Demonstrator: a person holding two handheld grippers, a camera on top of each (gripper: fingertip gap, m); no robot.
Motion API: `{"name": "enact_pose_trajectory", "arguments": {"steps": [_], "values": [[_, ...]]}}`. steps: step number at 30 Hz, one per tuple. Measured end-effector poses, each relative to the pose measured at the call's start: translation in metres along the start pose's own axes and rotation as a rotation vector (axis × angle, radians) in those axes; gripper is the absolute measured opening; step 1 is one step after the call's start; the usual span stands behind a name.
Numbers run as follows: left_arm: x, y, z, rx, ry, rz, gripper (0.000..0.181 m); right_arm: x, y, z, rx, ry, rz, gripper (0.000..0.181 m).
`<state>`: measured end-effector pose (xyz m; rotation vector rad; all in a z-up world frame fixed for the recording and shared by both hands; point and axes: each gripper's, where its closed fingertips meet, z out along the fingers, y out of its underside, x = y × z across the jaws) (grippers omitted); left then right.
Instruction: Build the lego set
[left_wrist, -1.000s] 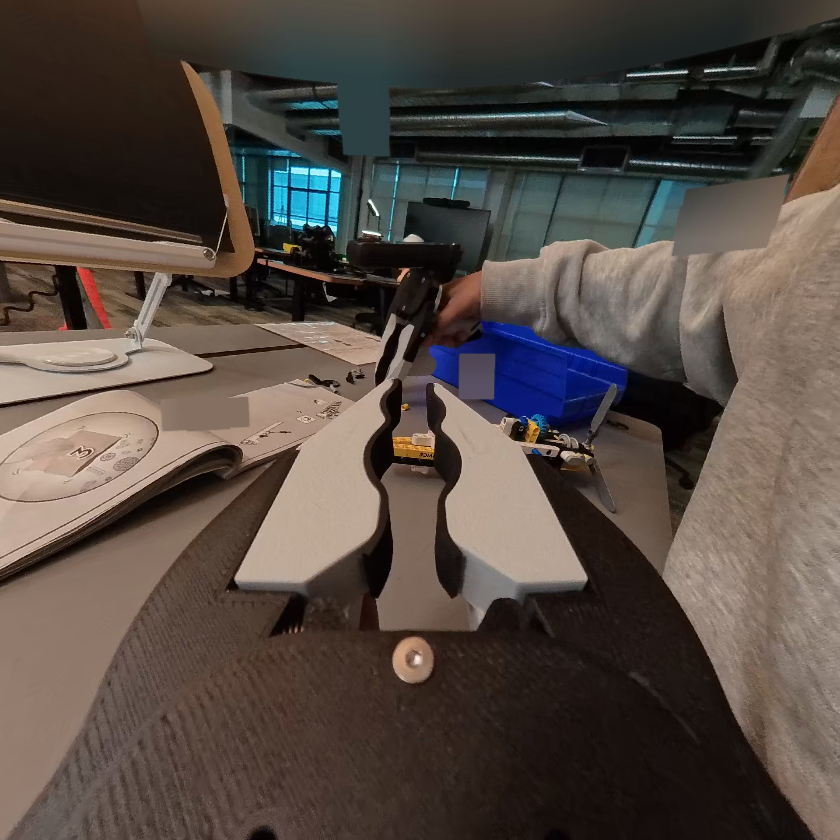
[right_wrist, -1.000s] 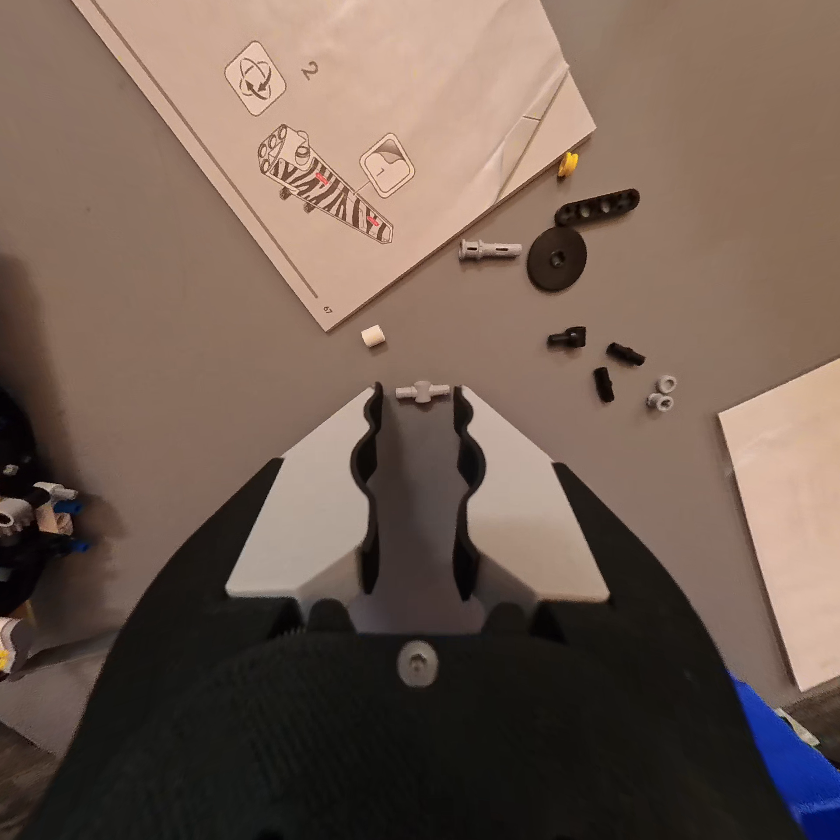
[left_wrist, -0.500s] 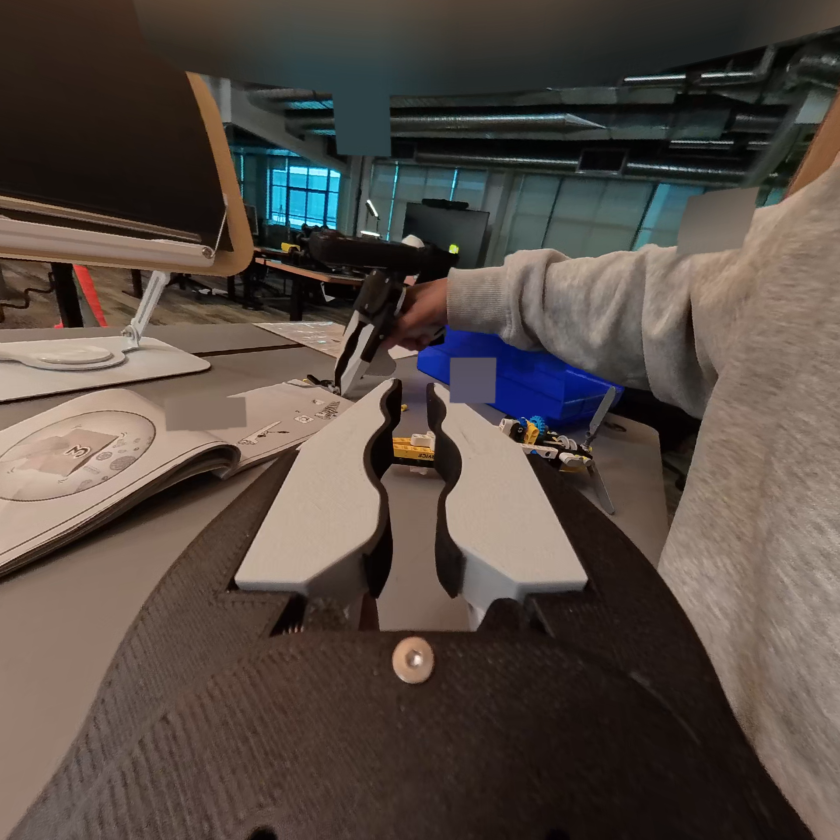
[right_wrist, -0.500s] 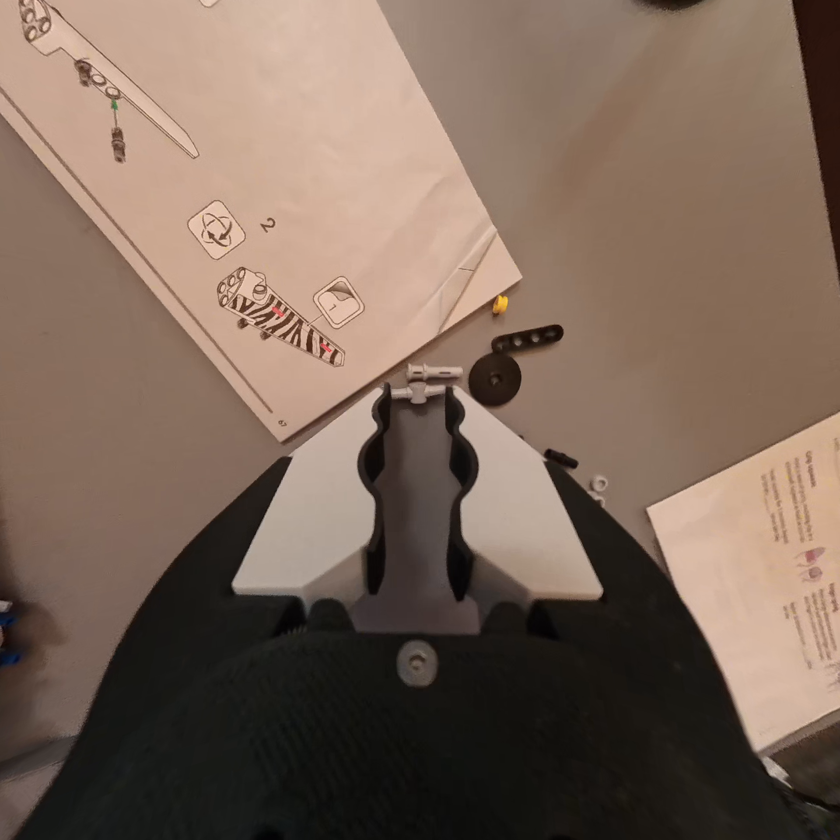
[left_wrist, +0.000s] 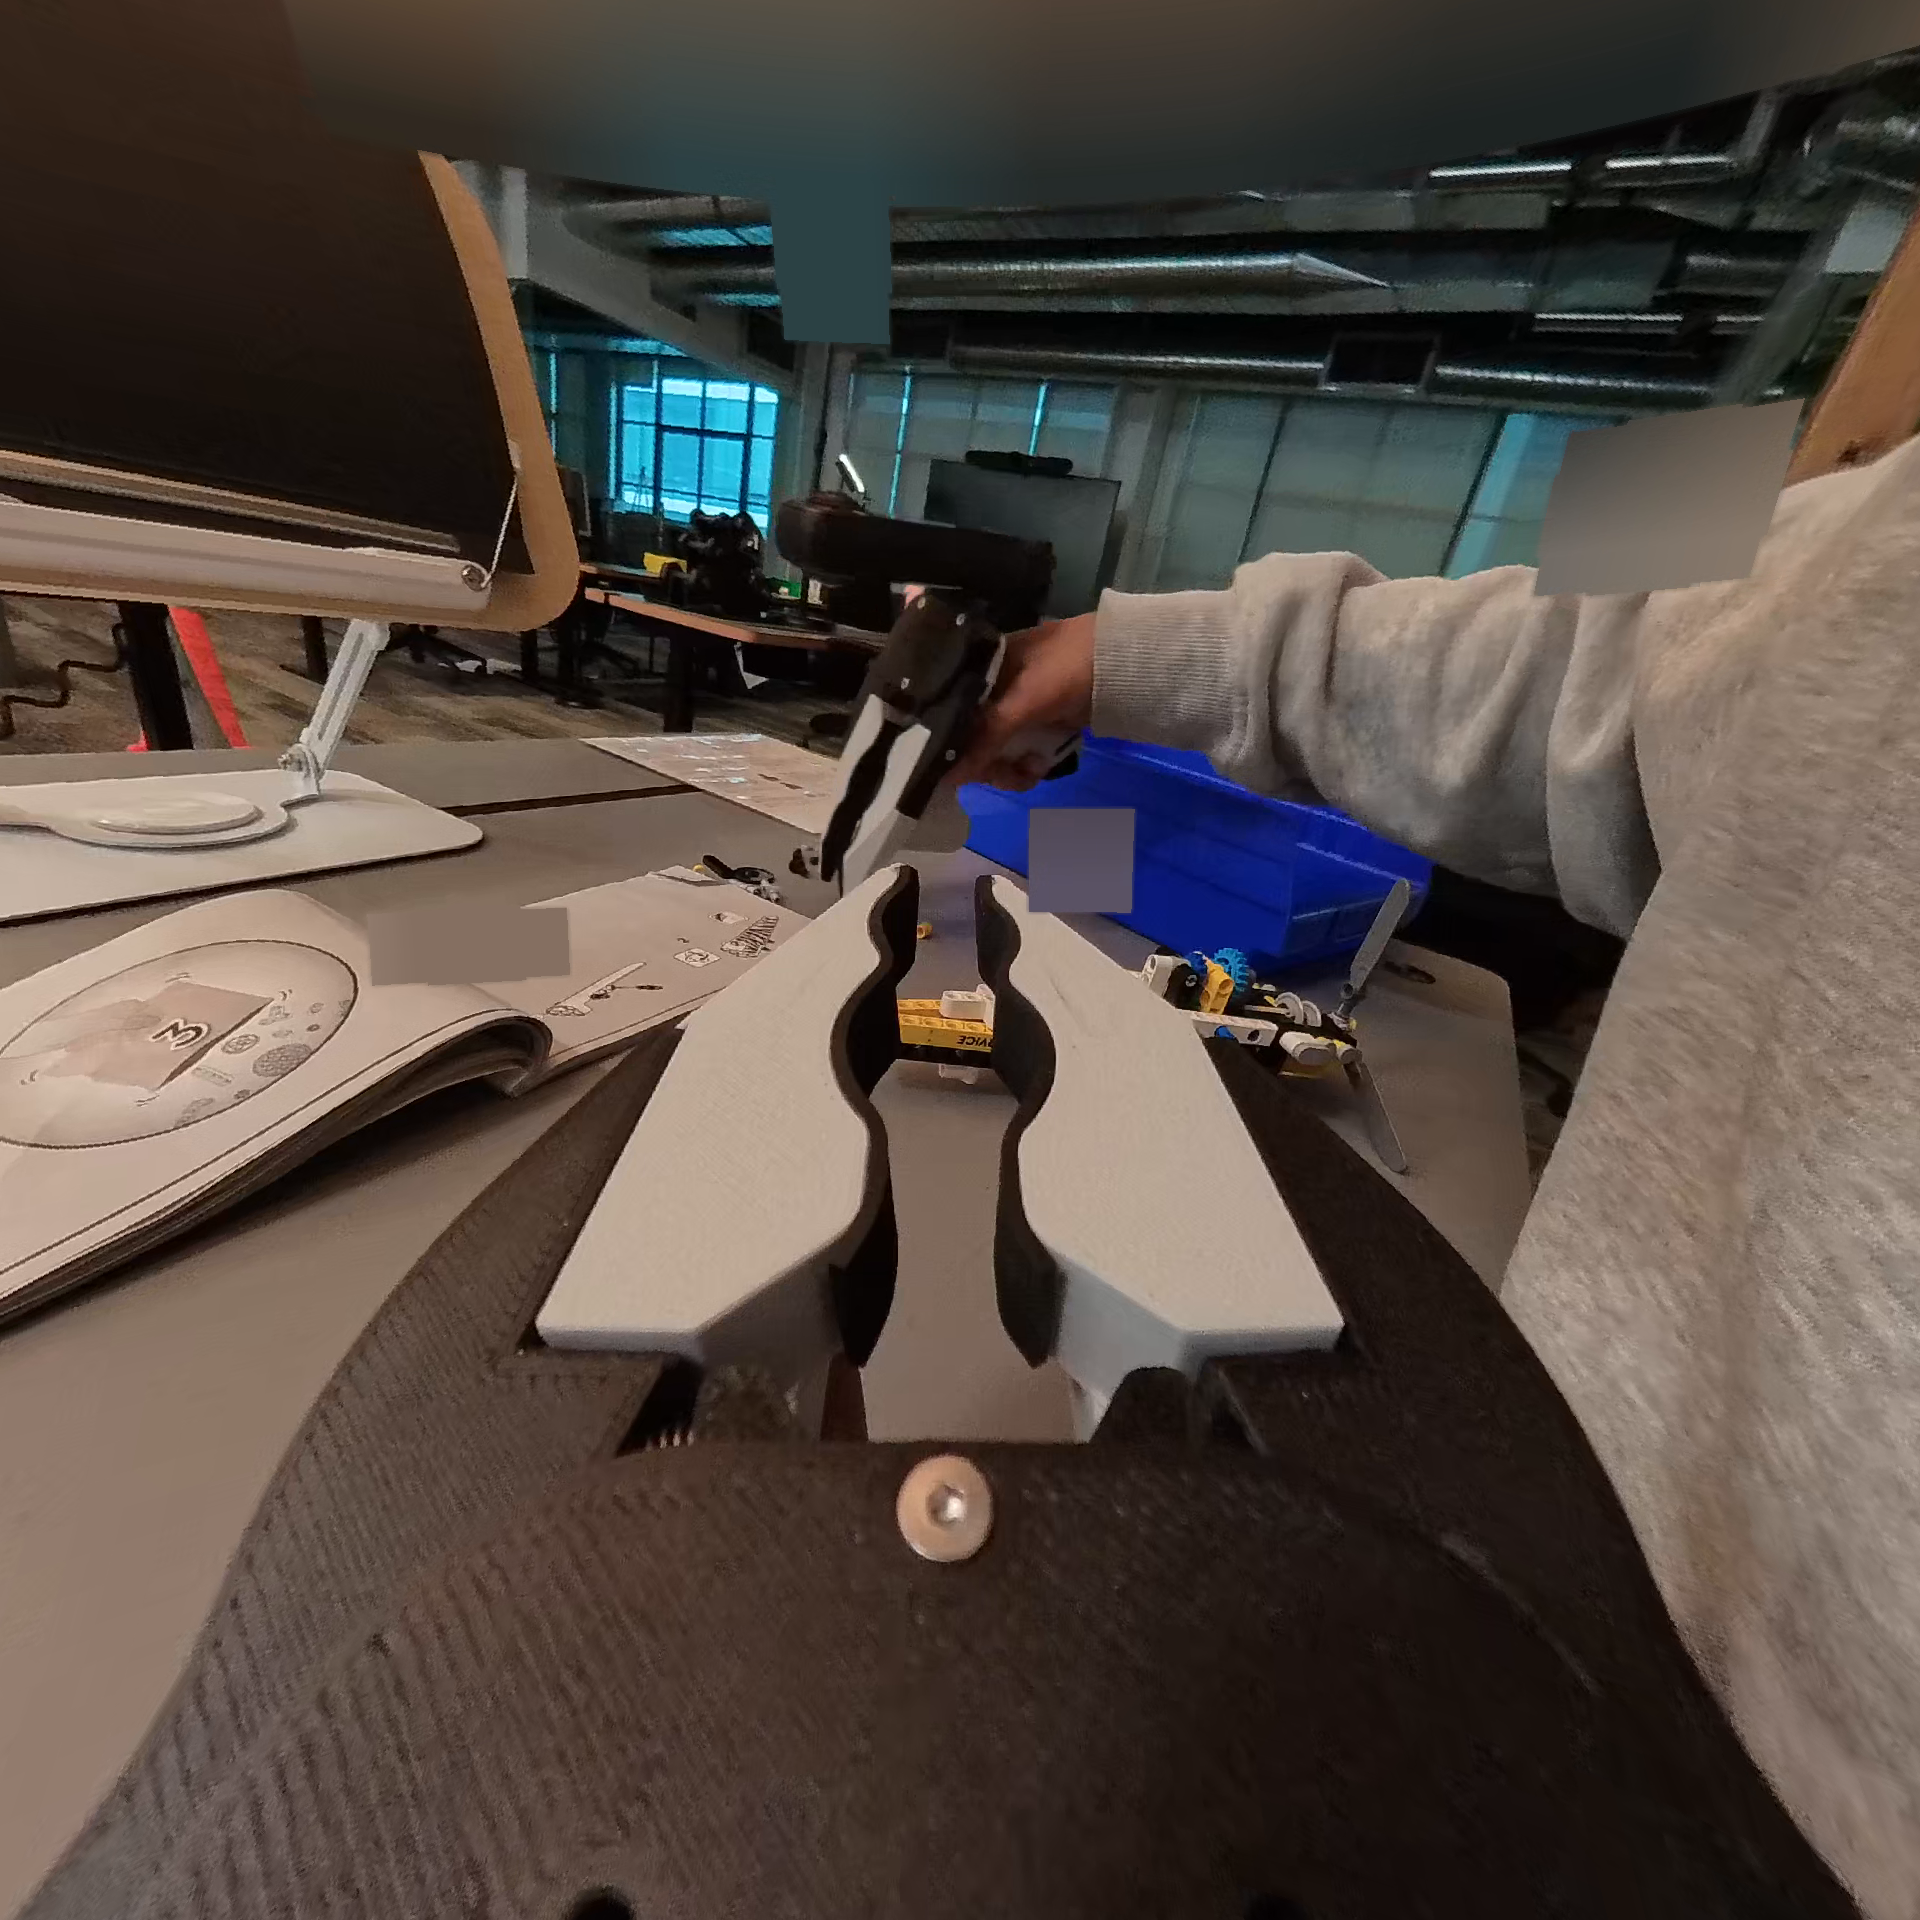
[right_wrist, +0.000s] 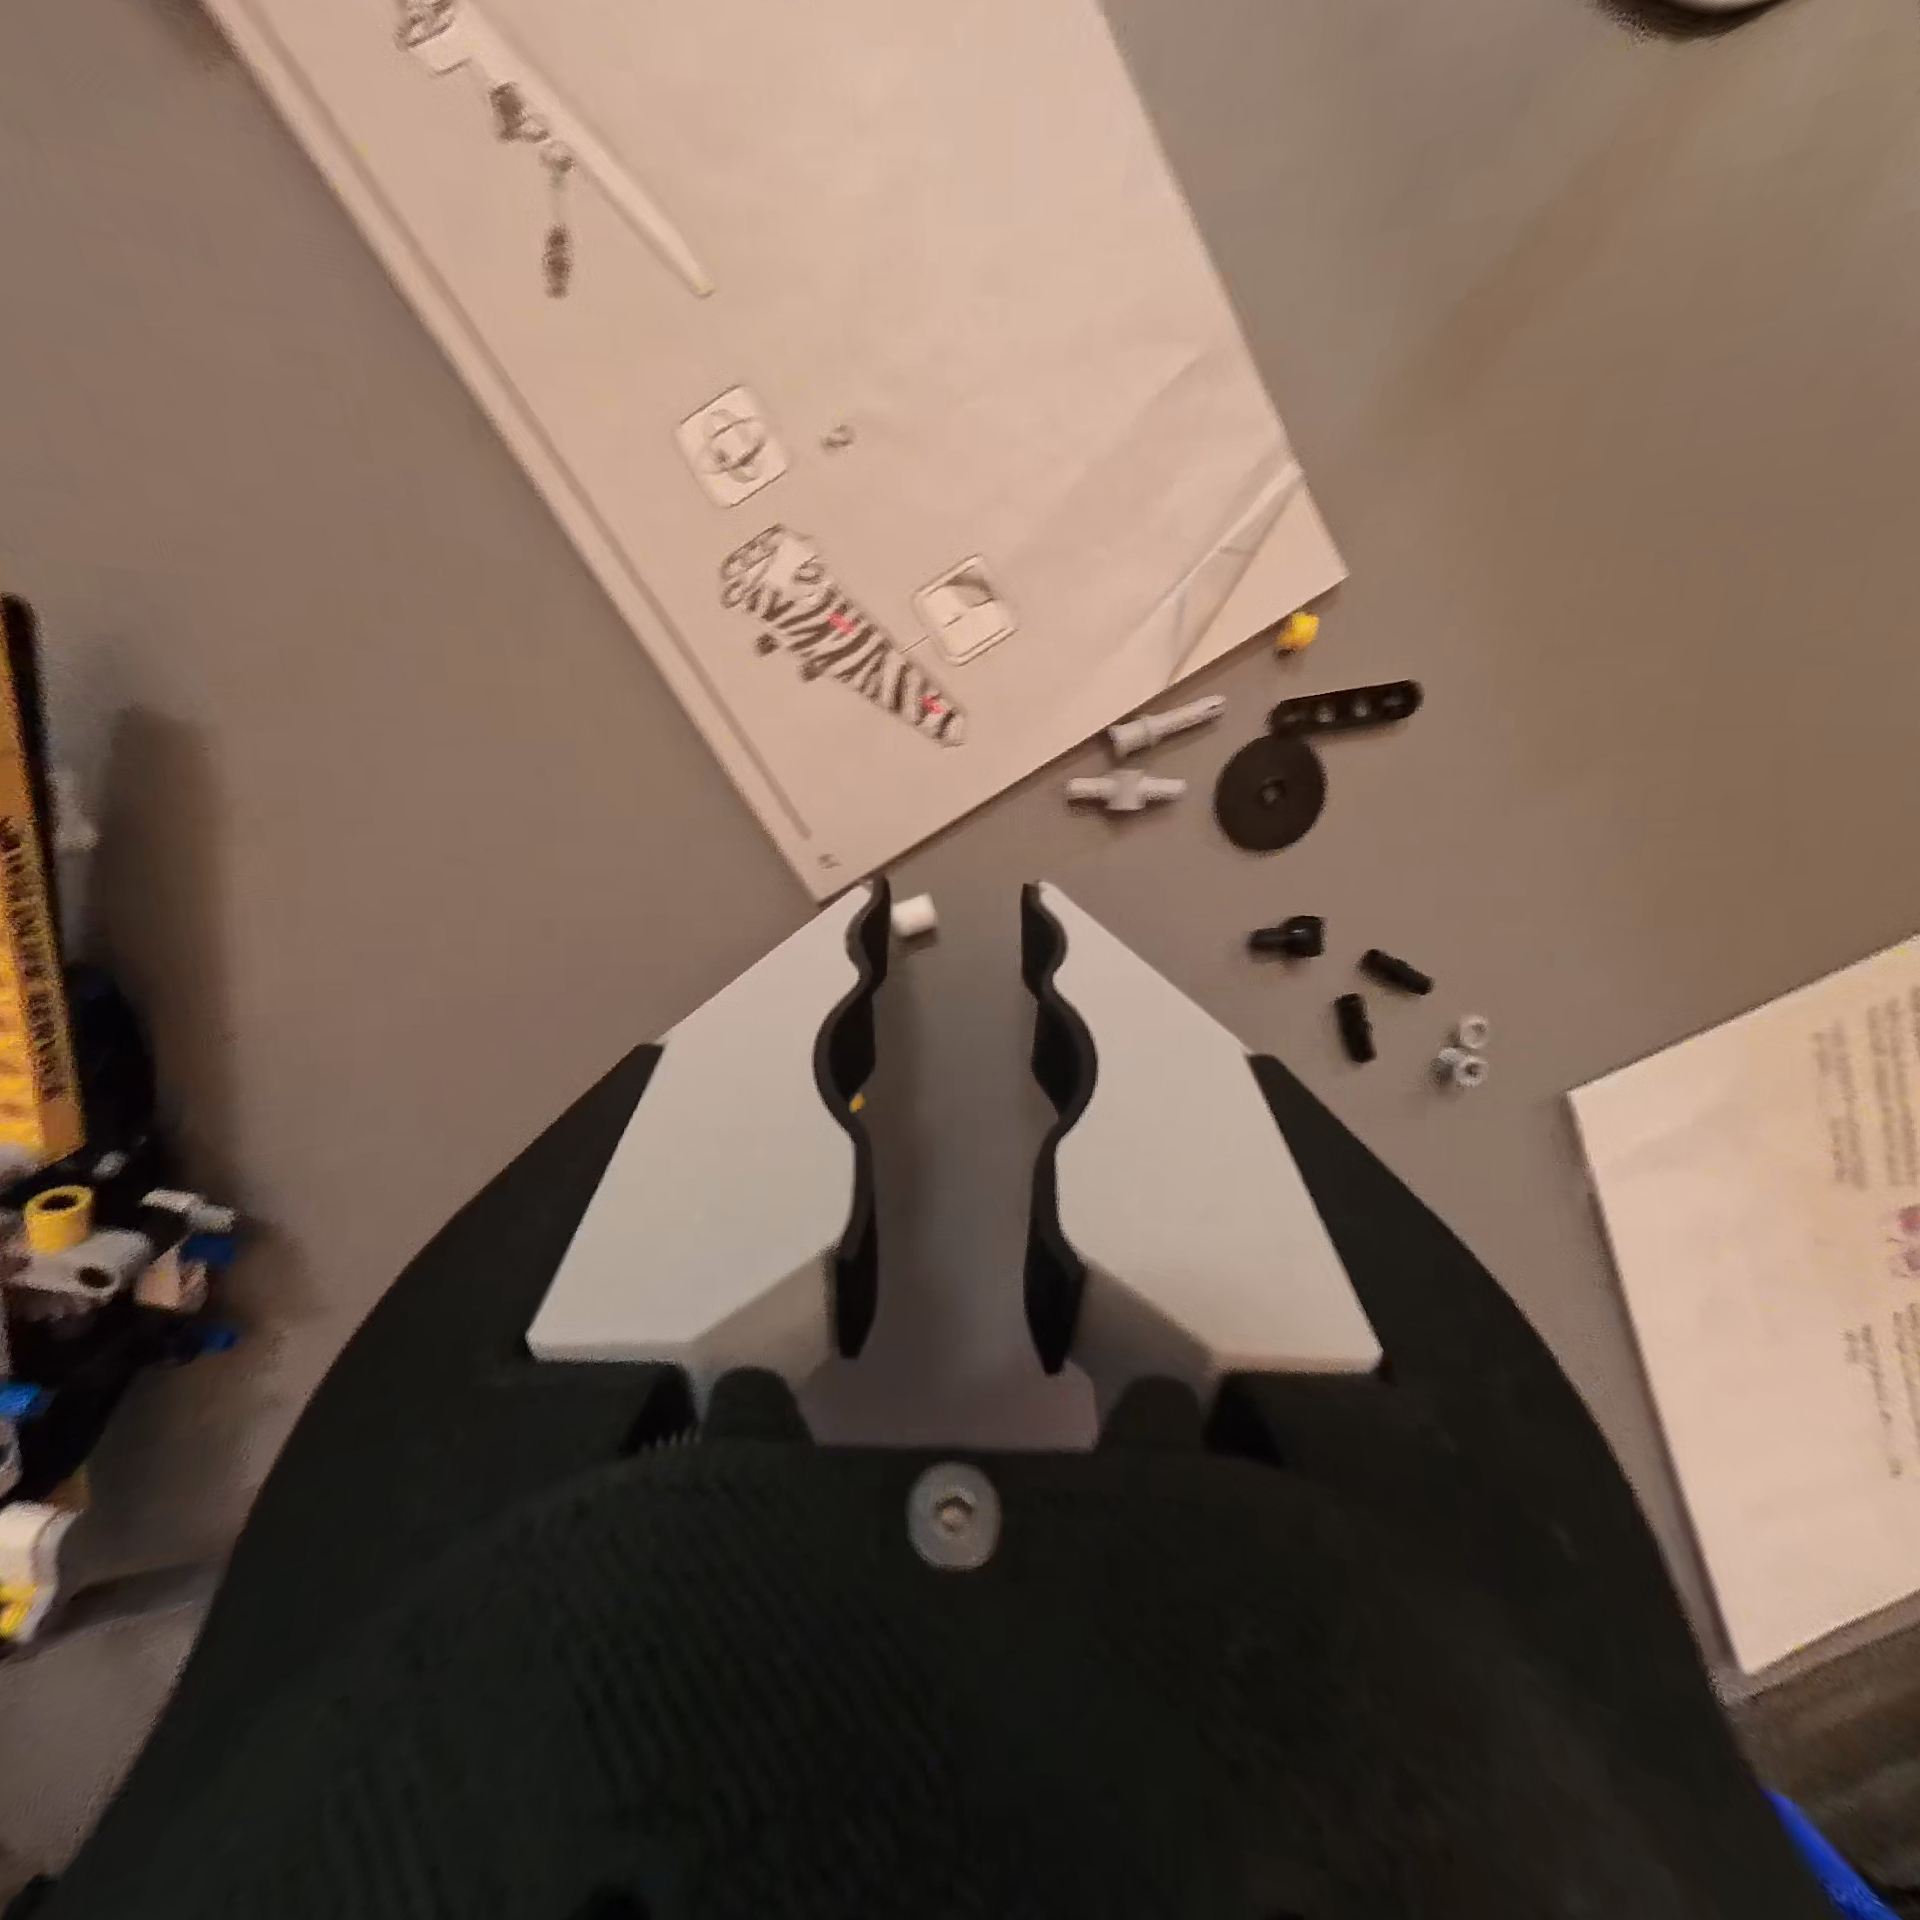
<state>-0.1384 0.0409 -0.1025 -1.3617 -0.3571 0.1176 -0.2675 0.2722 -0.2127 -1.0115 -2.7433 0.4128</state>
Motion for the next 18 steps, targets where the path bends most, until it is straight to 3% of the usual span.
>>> {"name": "enact_pose_trajectory", "arguments": {"steps": [6, 12, 15, 18], "values": [[0.002, 0.0, 0.0, 0.0, 0.003, 0.006, 0.009, -0.007, 0.005, 0.006, -0.044, 0.029, -0.081, 0.012], [0.002, -0.001, 0.0, 0.004, 0.008, 0.003, 0.01, -0.004, 0.007, 0.01, -0.078, 0.002, -0.076, 0.012], [0.003, 0.0, 0.0, 0.004, 0.009, 0.006, 0.01, 0.001, 0.004, 0.009, -0.061, 0.023, -0.078, 0.0], [0.003, 0.0, 0.0, 0.001, 0.009, 0.009, 0.01, 0.013, -0.001, 0.007, -0.036, 0.062, -0.056, 0.0]]}}
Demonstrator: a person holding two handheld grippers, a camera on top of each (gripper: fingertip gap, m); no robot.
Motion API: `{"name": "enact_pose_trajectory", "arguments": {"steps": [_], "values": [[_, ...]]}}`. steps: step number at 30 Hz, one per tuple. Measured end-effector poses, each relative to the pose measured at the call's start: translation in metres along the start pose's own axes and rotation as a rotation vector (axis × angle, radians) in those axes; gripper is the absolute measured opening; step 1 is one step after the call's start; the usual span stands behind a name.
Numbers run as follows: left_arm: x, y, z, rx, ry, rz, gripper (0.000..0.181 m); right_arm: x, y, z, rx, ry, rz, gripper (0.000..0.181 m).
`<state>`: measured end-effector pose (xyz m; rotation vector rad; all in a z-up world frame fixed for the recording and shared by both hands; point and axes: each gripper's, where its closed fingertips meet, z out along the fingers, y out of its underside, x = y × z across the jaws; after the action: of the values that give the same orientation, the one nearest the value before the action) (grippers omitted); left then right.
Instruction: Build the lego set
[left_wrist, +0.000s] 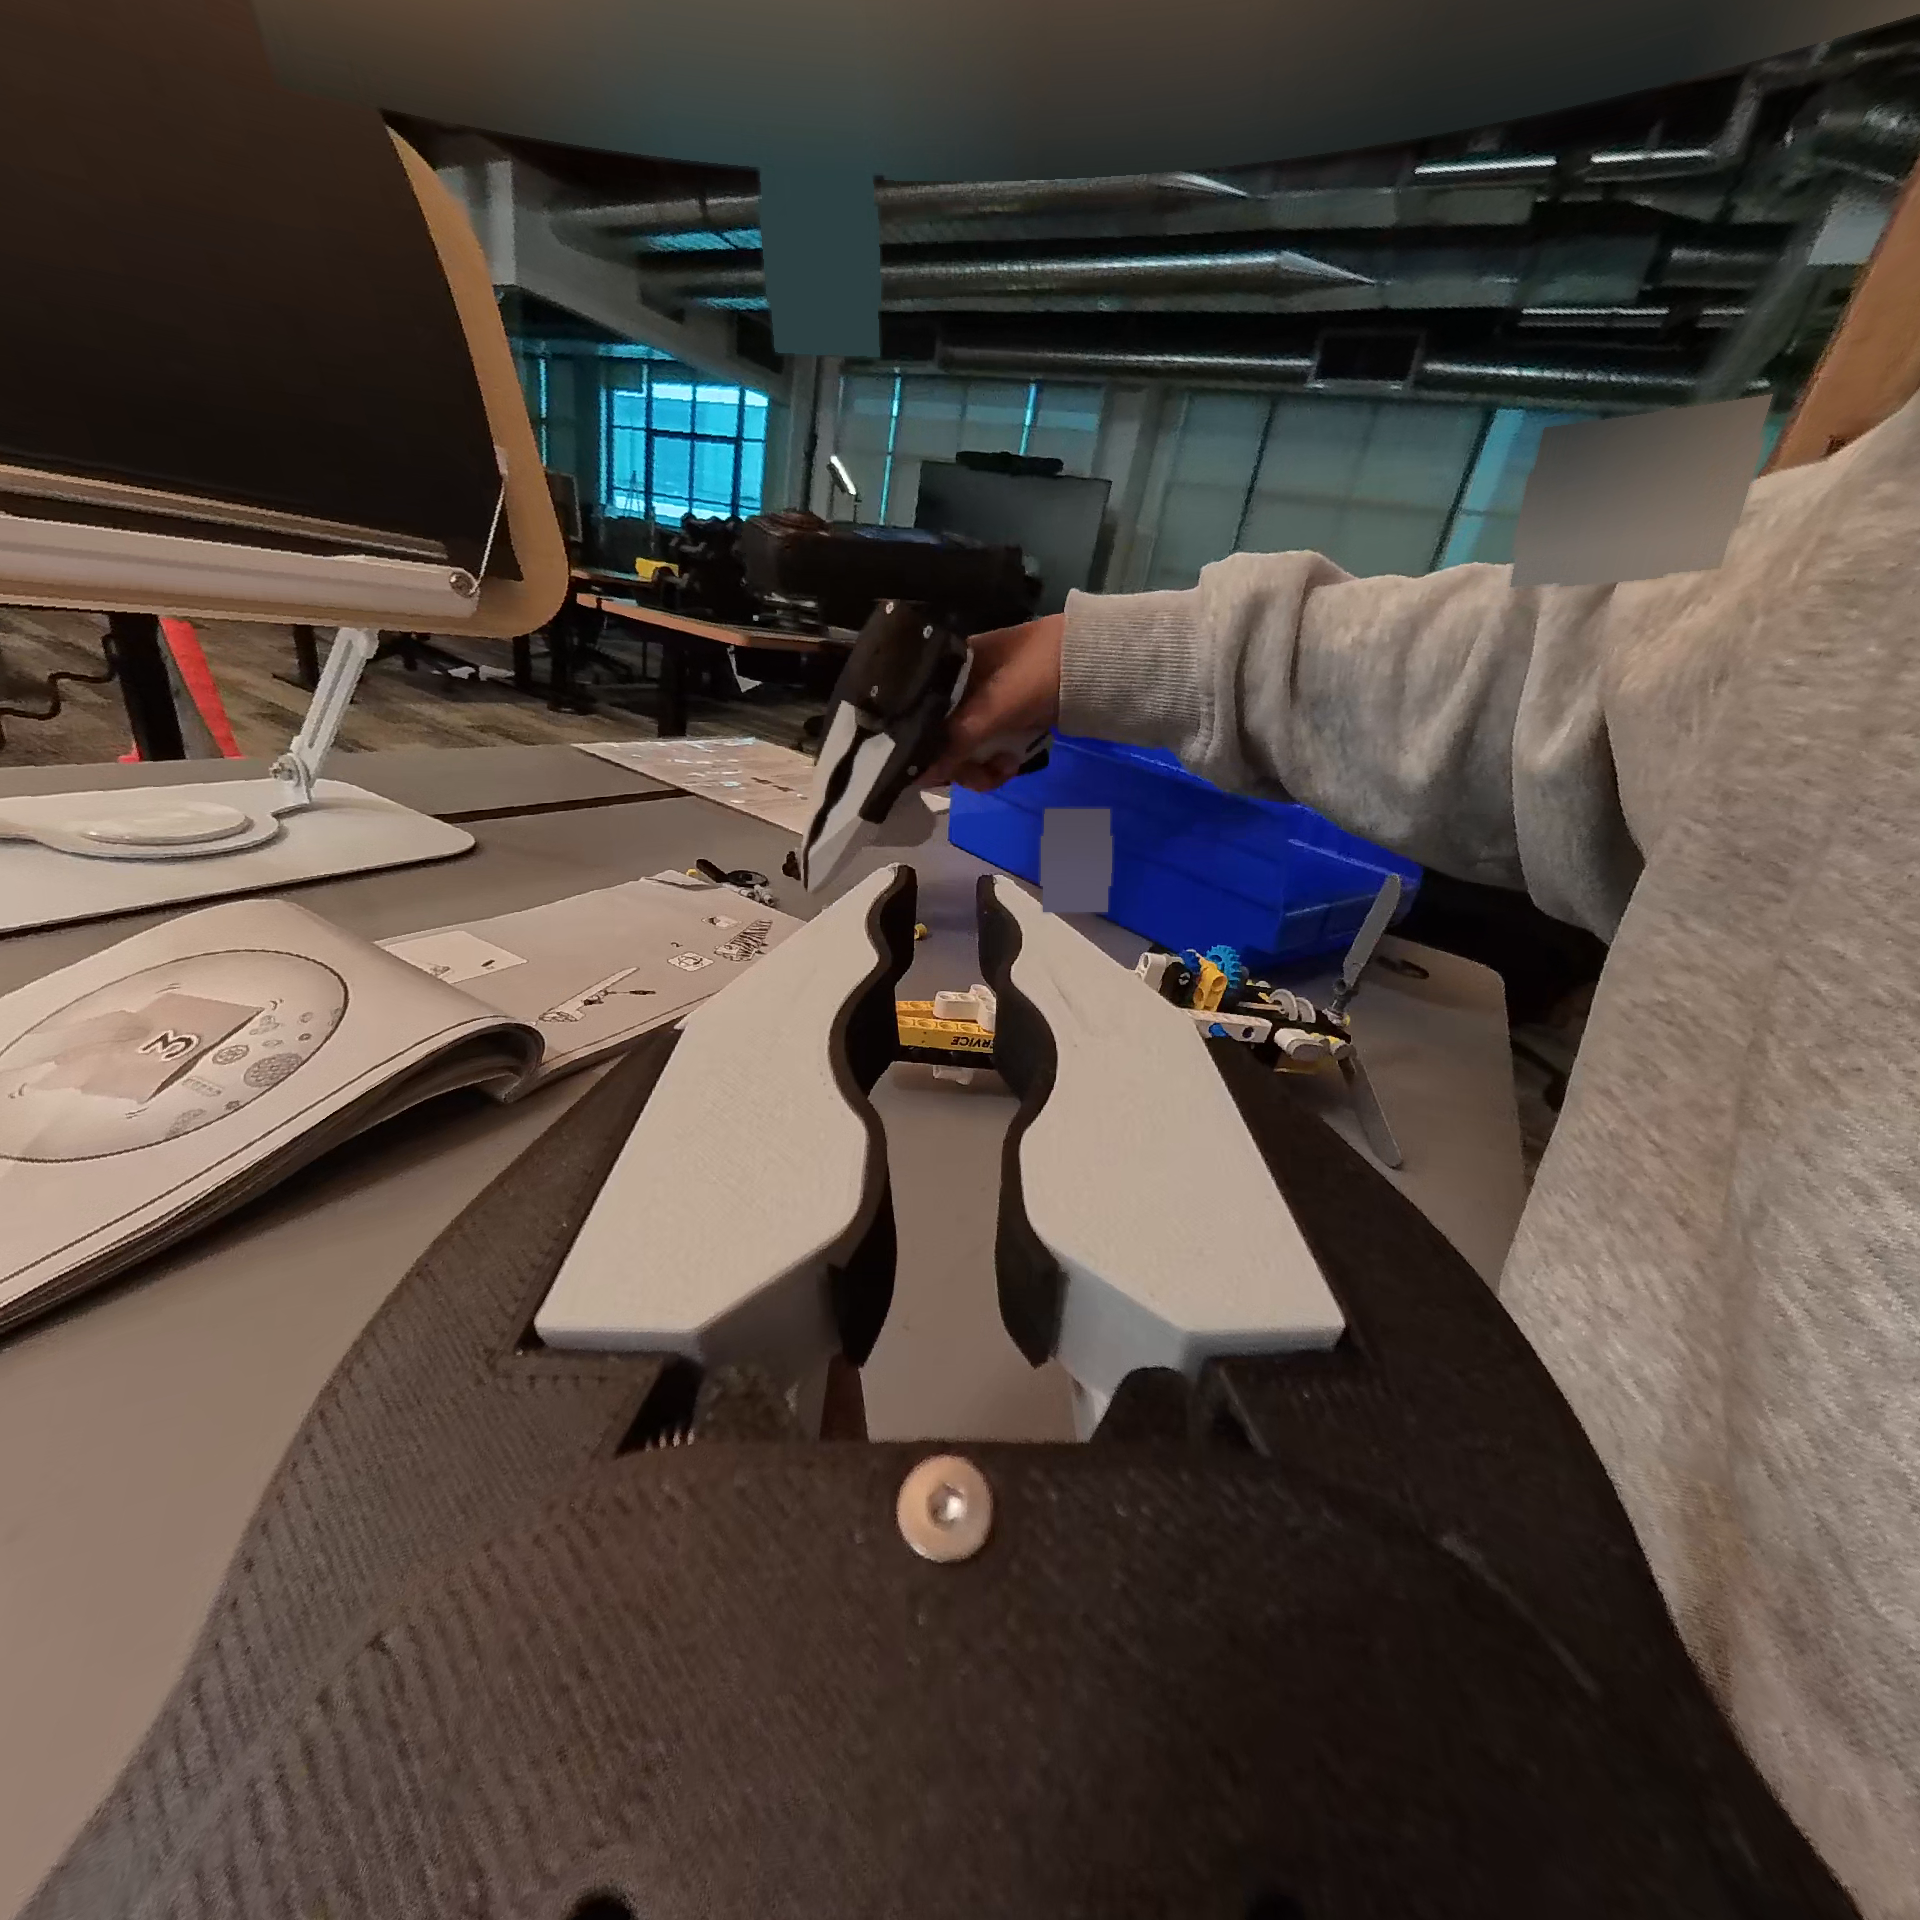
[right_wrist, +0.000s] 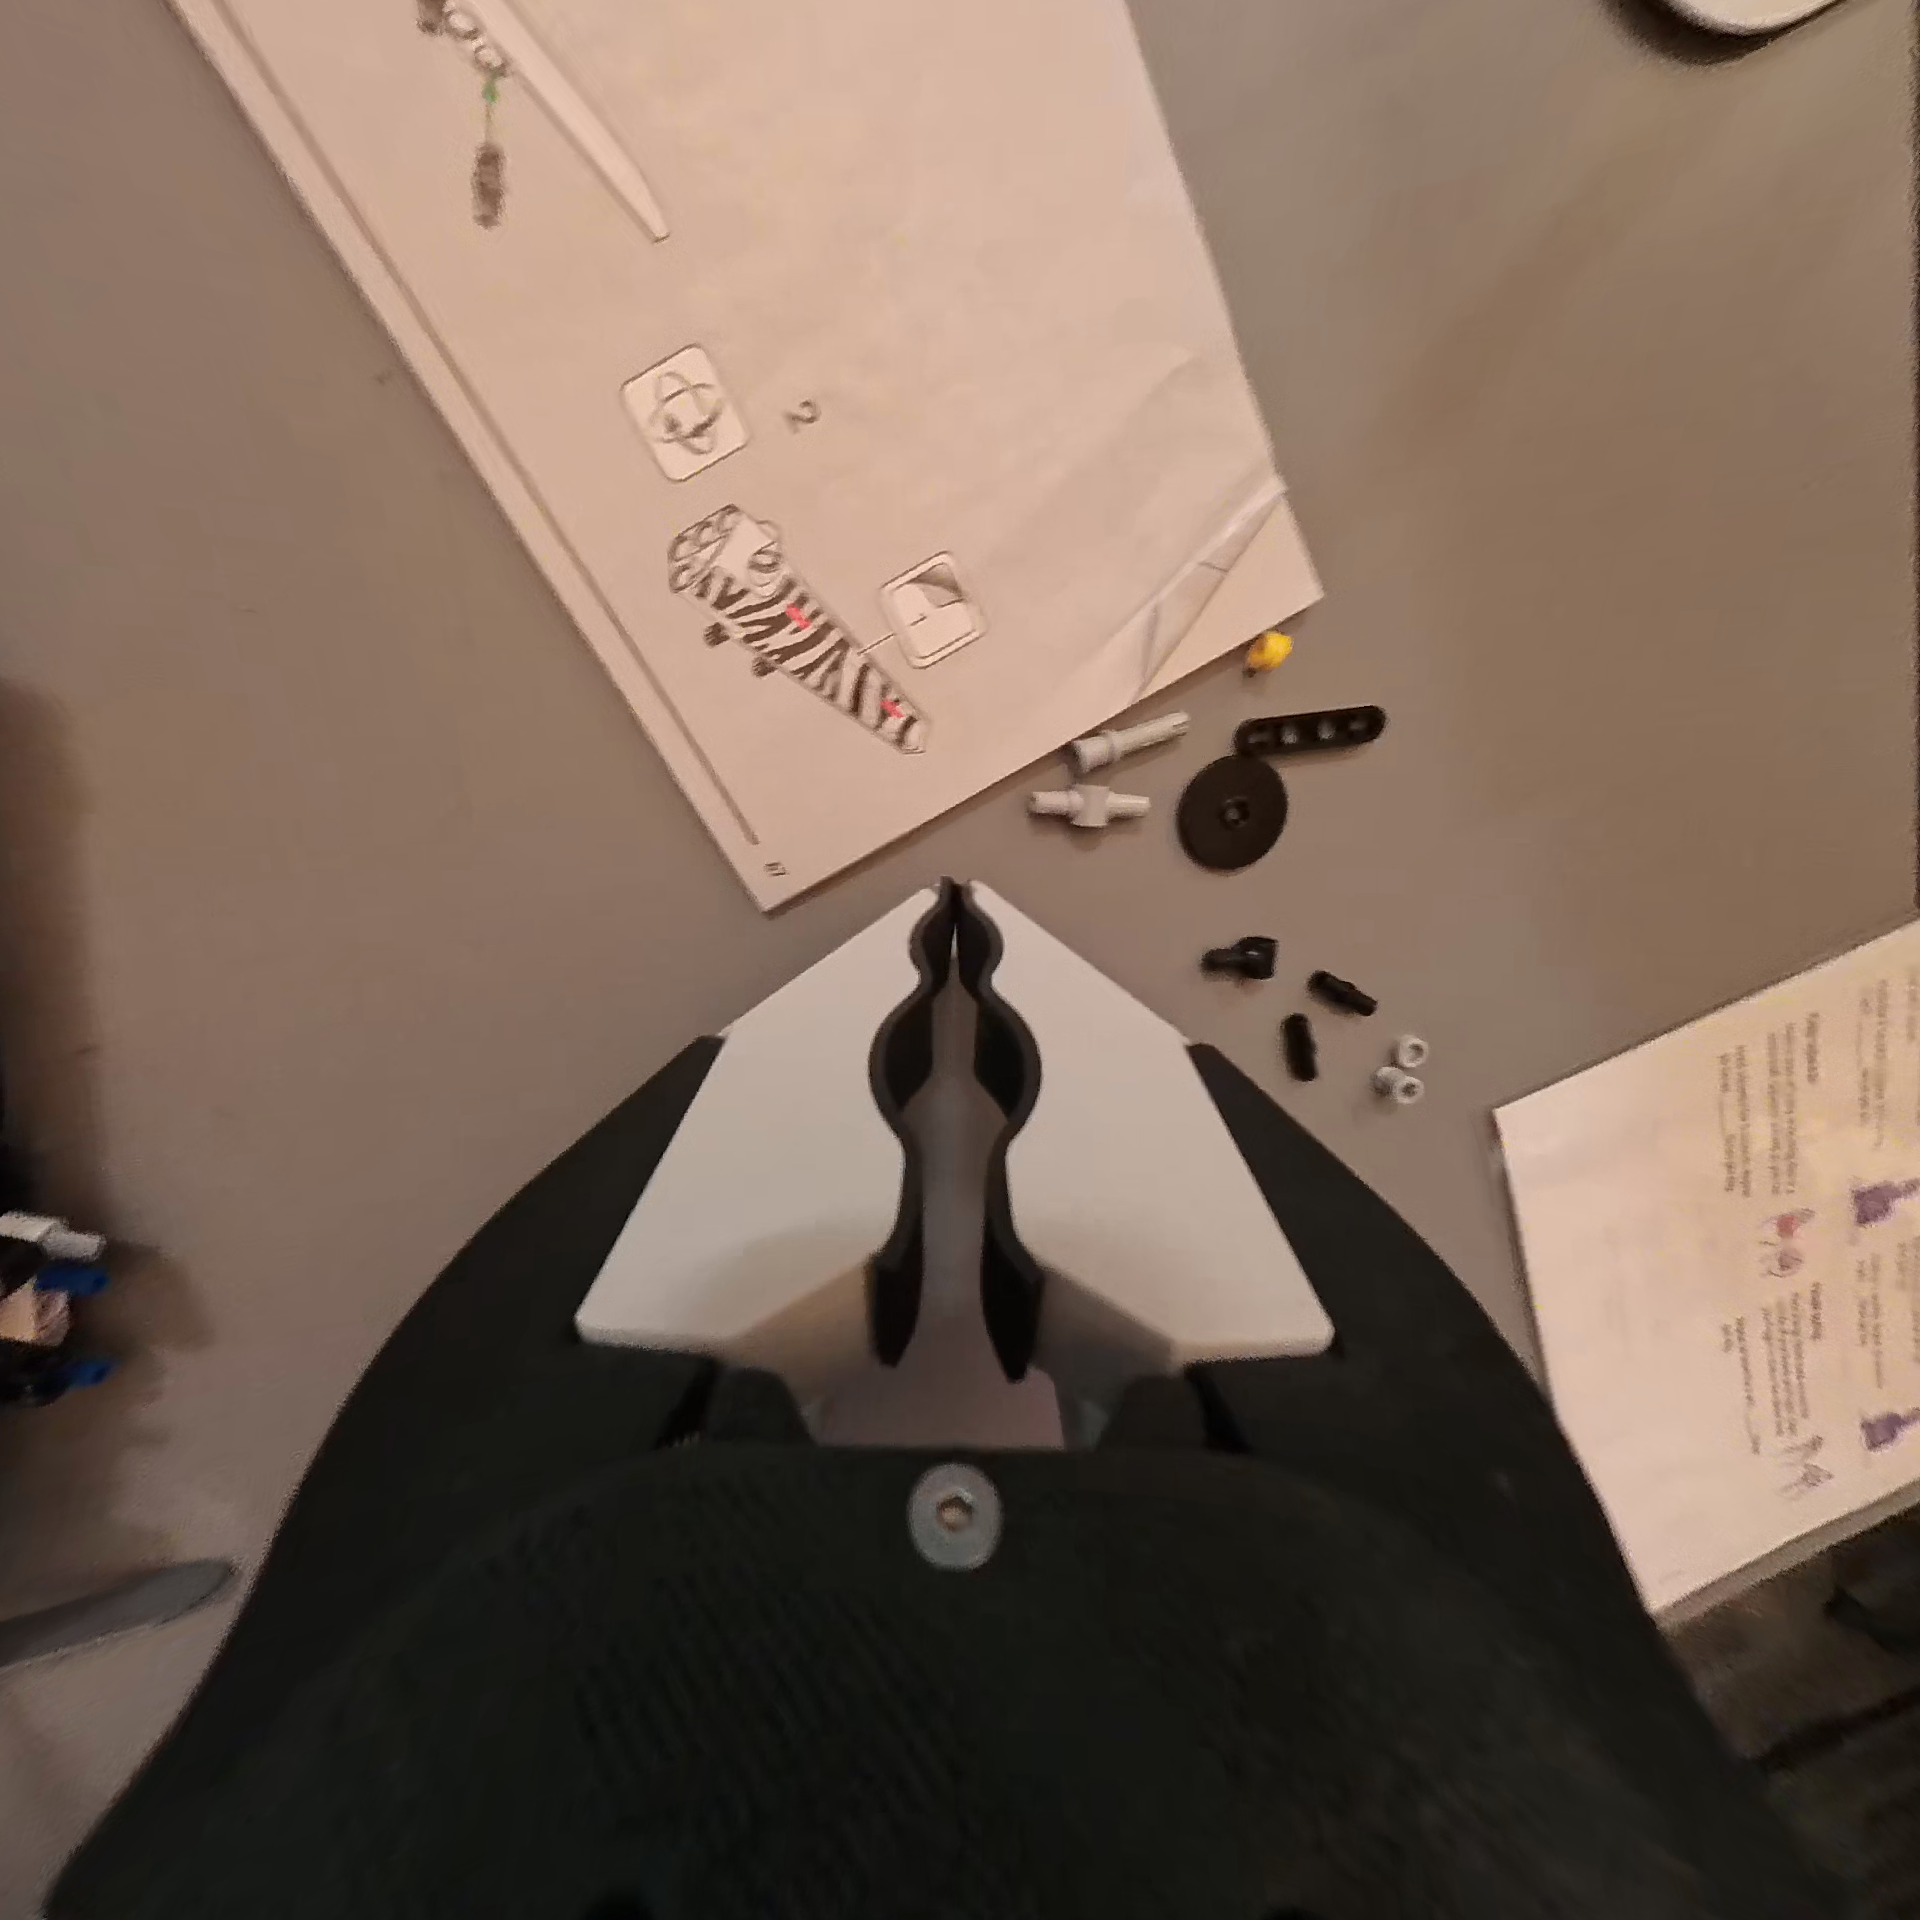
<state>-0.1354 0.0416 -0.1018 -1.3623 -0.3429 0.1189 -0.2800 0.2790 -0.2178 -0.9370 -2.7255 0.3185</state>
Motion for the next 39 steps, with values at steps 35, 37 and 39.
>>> {"name": "enact_pose_trajectory", "arguments": {"steps": [35, 37, 39], "values": [[-0.002, 0.0, 0.001, 0.001, -0.001, -0.022, 0.009, 0.043, 0.006, 0.007, 0.002, 0.103, 0.171, 0.005], [-0.003, 0.0, 0.0, 0.002, -0.003, -0.023, 0.009, 0.044, 0.006, 0.012, -0.011, 0.098, 0.167, 0.005], [-0.003, 0.0, 0.0, 0.003, -0.003, -0.023, 0.009, 0.046, 0.006, 0.014, -0.013, 0.113, 0.165, 0.005]]}}
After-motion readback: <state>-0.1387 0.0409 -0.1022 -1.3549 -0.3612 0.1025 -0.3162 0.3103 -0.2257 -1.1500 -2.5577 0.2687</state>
